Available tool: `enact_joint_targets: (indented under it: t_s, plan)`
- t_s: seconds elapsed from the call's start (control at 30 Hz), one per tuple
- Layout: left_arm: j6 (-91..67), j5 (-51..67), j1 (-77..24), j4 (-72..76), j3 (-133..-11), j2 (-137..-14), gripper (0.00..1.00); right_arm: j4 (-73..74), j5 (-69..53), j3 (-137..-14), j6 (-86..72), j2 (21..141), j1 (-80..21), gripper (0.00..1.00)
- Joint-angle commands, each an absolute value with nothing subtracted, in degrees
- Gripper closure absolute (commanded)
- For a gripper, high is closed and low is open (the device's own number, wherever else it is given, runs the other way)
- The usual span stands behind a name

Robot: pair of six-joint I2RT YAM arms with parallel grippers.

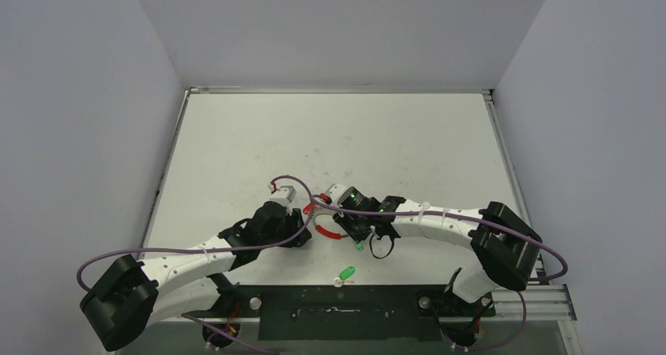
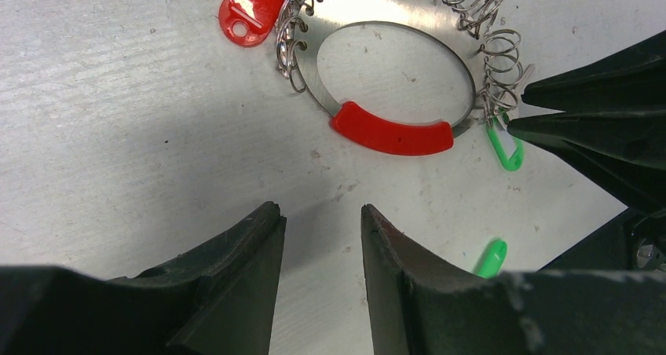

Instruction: Put the keys on the keyring

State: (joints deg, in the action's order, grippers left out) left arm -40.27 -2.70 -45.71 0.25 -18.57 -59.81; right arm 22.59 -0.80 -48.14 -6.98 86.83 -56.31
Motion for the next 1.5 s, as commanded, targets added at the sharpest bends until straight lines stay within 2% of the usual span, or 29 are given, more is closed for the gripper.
enact_joint_targets:
  t_s: [0.0,0.13,0.27,0.57,0.8,1.03,1.23,1.47]
  plan:
    - [-40.70,-2.78,-45.90,2.64,-18.29,-59.23,0.61,21.20,2.23,-50.83,-6.07,87.89,-56.69,0.79]
    - [-40.61,-2.94,-45.90,2.60,-18.06,-58.83,0.61,21.46,2.83,-50.98,-5.99,87.66,-56.87,0.86]
    - [-40.63,-2.96,-45.91,2.54,-18.02,-58.78,0.61,21.72,3.92,-51.14,-6.21,87.06,-56.87,1.00]
    - [-40.67,-2.99,-45.89,2.41,-17.76,-58.46,0.61,19.53,0.57,-50.25,-8.47,84.67,-55.41,1.00]
    - [-40.76,-2.82,-45.89,2.17,-17.67,-57.42,0.61,16.62,-9.69,-47.82,-11.28,81.75,-48.84,1.00]
    - [-44.80,-4.46,-45.91,3.63,-17.87,-59.39,0.58,15.96,-12.00,-45.06,-15.33,83.20,-44.82,0.75]
    - [-44.70,-6.56,-44.67,5.90,-21.16,-66.85,0.57,14.52,-13.41,-43.07,-16.69,82.36,-44.34,0.59]
    - [-37.94,-3.12,-37.85,12.17,-25.27,-78.59,0.66,13.79,-13.54,-40.70,-18.20,79.07,-42.84,0.54]
